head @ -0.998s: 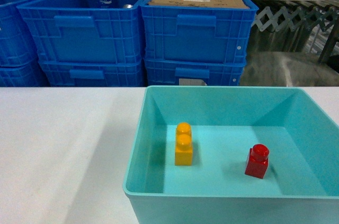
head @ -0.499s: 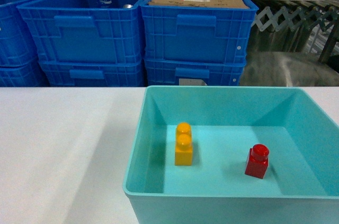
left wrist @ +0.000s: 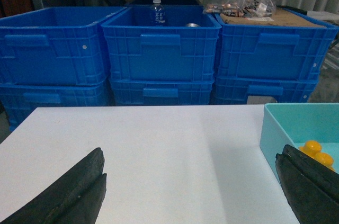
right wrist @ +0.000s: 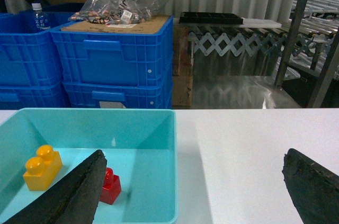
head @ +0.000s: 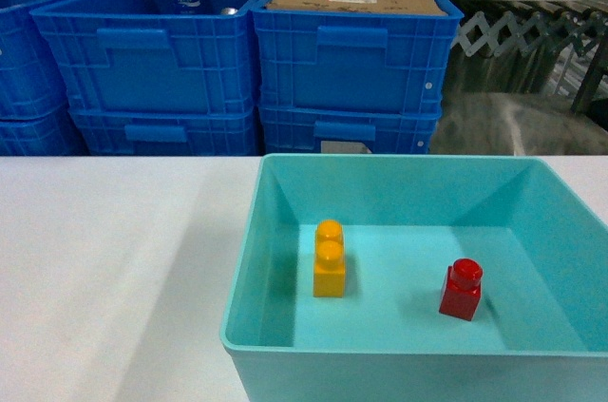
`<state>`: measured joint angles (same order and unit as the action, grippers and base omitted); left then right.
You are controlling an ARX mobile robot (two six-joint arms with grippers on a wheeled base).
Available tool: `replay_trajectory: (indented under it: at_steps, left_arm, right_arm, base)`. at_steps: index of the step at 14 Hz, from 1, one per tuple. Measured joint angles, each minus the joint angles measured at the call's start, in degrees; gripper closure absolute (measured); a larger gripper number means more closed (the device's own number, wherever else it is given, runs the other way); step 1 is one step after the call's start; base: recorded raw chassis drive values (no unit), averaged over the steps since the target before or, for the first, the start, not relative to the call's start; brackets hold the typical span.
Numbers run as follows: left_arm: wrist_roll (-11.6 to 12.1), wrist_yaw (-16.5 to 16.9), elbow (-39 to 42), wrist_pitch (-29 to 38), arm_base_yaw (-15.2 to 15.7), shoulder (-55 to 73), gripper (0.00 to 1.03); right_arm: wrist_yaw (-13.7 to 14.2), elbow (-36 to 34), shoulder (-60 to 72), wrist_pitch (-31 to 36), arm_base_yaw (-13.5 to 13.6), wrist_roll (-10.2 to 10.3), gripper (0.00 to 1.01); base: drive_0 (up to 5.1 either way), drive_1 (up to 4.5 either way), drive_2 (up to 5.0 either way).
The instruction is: Pick red block from blue box to shelf
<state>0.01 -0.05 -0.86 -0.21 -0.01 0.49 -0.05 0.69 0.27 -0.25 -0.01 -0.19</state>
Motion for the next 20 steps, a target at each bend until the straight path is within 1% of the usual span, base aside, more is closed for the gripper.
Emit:
replay_trajectory:
  at_steps: [16, 17, 18, 19, 20]
  left_arm:
    - [0.0, 0.0, 0.0, 0.0, 0.0, 0.0, 0.05]
    - [0.0, 0.0, 0.0, 0.0, 0.0, 0.0, 0.05]
    - [0.0, 0.0, 0.0, 0.0, 0.0, 0.0, 0.05]
    - [0.0, 0.0, 0.0, 0.0, 0.0, 0.0, 0.05]
    - [0.0, 0.0, 0.0, 0.0, 0.0, 0.0, 0.05]
  right_arm:
    - [0.0, 0.0, 0.0, 0.0, 0.0, 0.0, 0.03]
    - [-5.3, 0.4, 1.8, -1.2, -2.0, -1.7, 0.03]
    - [-10.3, 1.7, 8.6, 1.2, -3.7, -3.0, 0.03]
    - [-10.8, 7.3, 22.1, 7.5, -1.0, -3.2, 0.03]
    - [-7.3, 13.4, 35.6, 11.1, 4.4, -2.5, 0.03]
  base:
    - [0.0, 0.0, 0.0]
    - [0.0, 0.0, 0.0]
    - [0.0, 0.0, 0.0]
    - [0.0, 0.0, 0.0]
    - [0.0, 0.0, 0.0]
